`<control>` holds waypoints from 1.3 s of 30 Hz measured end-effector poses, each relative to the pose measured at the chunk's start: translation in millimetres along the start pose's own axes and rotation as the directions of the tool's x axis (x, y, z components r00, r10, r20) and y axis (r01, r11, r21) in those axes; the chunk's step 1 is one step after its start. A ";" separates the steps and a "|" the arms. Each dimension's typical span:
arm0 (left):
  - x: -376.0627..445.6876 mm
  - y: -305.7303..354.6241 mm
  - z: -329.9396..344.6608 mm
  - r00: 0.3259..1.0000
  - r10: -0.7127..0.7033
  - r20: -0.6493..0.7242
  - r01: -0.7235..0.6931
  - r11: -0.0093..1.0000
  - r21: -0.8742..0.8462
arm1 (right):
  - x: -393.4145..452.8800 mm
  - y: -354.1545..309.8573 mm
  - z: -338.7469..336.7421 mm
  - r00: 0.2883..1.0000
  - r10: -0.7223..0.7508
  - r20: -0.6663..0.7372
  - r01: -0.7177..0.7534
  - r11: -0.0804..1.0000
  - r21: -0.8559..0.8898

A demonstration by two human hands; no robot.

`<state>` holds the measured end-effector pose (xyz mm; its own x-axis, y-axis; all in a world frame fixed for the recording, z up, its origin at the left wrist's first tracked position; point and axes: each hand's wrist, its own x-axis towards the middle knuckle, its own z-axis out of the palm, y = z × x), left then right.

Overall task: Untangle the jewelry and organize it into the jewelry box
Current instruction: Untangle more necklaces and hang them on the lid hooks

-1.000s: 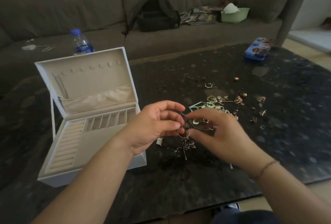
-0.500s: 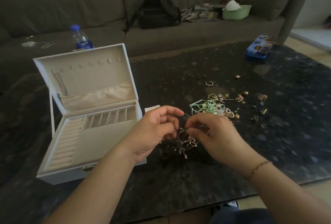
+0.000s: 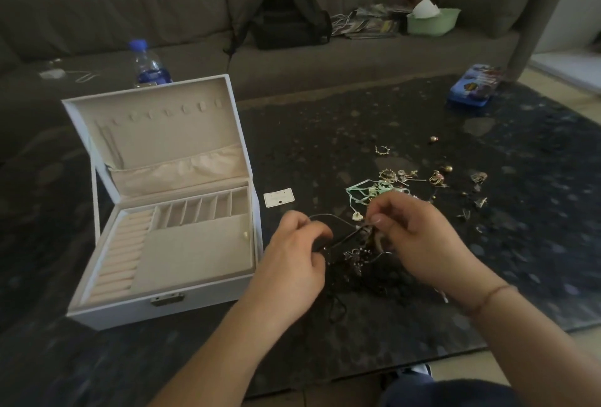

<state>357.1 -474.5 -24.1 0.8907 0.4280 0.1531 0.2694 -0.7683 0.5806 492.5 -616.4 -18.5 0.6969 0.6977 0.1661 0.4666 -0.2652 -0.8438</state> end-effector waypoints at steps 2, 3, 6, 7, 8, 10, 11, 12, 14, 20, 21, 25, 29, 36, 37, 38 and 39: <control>0.9 -1.6 -0.4 1.000 -0.029 0.006 0.029 1.000 -0.012 | -0.4 2.2 -0.9 0.999 0.040 0.016 -0.041 0.997 0.062; 0.6 -2.6 -0.5 0.999 -0.045 0.014 0.045 0.999 -0.016 | -0.4 3.3 -1.2 0.998 0.057 0.034 -0.060 0.994 0.089; -1.4 -3.4 -0.6 0.997 -0.069 0.037 0.070 0.997 -0.026 | 0.1 5.9 -4.6 0.991 0.095 0.092 -0.102 0.992 0.076; -2.0 -3.2 -0.7 0.996 -0.076 0.047 0.078 0.996 -0.038 | 0.5 6.8 -6.6 0.988 0.104 0.115 -0.109 0.993 0.041; -2.4 -2.8 -0.5 0.995 -0.084 0.059 0.087 0.995 -0.055 | 0.8 7.7 -9.1 0.982 0.112 0.149 -0.114 0.994 -0.001; -2.8 -1.6 -0.1 0.994 -0.090 0.068 0.097 0.990 -0.102 | 0.1 7.7 -13.0 0.963 0.127 0.239 -0.108 0.990 -0.092; -2.8 -1.2 0.7 0.995 -0.085 0.058 0.092 0.987 -0.130 | -0.4 7.1 -13.9 0.951 0.134 0.278 -0.098 0.985 -0.140; -2.6 -1.2 1.8 0.996 -0.076 0.035 0.081 0.985 -0.153 | -1.0 6.4 -13.9 0.942 0.136 0.306 -0.079 0.978 -0.191; -2.1 -1.8 4.7 0.998 -0.052 -0.027 0.046 0.981 -0.186 | -1.9 5.0 -11.8 0.937 0.137 0.321 -0.037 0.954 -0.299; -0.7 0.1 8.6 0.966 0.013 -0.259 -0.101 0.940 -0.327 | -5.4 -1.9 -2.6 0.987 -0.082 0.138 0.125 0.934 -0.335; -0.3 0.9 8.6 0.959 0.020 -0.282 -0.121 0.930 -0.346 | -4.7 -3.2 -1.9 0.985 -0.088 0.149 0.129 0.948 -0.291; 1.4 3.4 8.3 0.946 0.032 -0.322 -0.162 0.909 -0.384 | -4.8 -3.8 1.2 0.942 -0.029 0.335 0.110 0.969 -0.223; 3.4 5.4 4.8 0.891 0.072 -0.448 -0.224 0.929 -0.296 | -5.3 -0.9 2.0 0.945 -0.043 0.325 0.064 0.996 -0.054; -9.3 15.5 23.5 0.996 0.057 -0.067 -0.084 0.836 -0.542 | -4.4 -12.1 1.5 0.999 -0.050 0.011 0.037 0.850 0.525; -11.5 13.7 29.0 0.997 0.076 -0.033 -0.082 0.872 -0.482 | -4.8 -14.3 1.6 1.000 -0.023 -0.014 0.027 0.810 0.586; -13.4 12.4 33.2 0.996 0.091 -0.022 -0.092 0.907 -0.412 | -5.3 -16.3 1.8 1.000 0.000 -0.027 0.017 0.765 0.644; -14.4 11.3 36.2 0.994 0.103 -0.031 -0.108 0.928 -0.357 | -5.5 -17.5 1.9 0.999 0.028 -0.031 0.002 0.709 0.705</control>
<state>360.6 -506.6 -48.7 0.9018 0.3612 0.2372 0.0234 -0.5890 0.8078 479.5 -614.3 -5.7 0.7261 0.6691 0.1586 -0.0514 0.2827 -0.9578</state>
